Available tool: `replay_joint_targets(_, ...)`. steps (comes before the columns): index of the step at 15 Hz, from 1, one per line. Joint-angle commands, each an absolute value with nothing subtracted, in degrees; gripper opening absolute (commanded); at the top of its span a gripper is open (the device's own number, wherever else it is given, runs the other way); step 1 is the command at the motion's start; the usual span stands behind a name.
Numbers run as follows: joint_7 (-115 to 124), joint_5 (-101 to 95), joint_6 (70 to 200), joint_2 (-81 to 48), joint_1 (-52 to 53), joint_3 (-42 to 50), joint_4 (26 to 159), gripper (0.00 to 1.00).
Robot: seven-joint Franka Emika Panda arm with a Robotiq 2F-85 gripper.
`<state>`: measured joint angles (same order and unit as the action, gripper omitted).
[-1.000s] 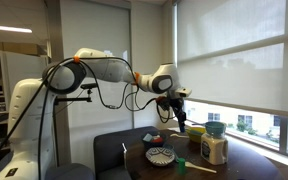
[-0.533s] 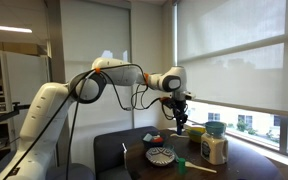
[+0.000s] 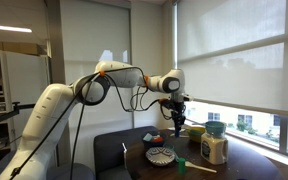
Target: Remove the blue block from the blue bowl and put it on the table
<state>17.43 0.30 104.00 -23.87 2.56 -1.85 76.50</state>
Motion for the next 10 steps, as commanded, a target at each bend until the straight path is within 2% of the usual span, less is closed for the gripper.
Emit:
replay_joint_targets(1,20.47,-1.5,98.28,-28.96,5.3,-0.7,70.37,0.1)
replay_joint_targets(10,23.65,-9.41,87.9,-38.46,8.53,2.56,56.13,0.1)
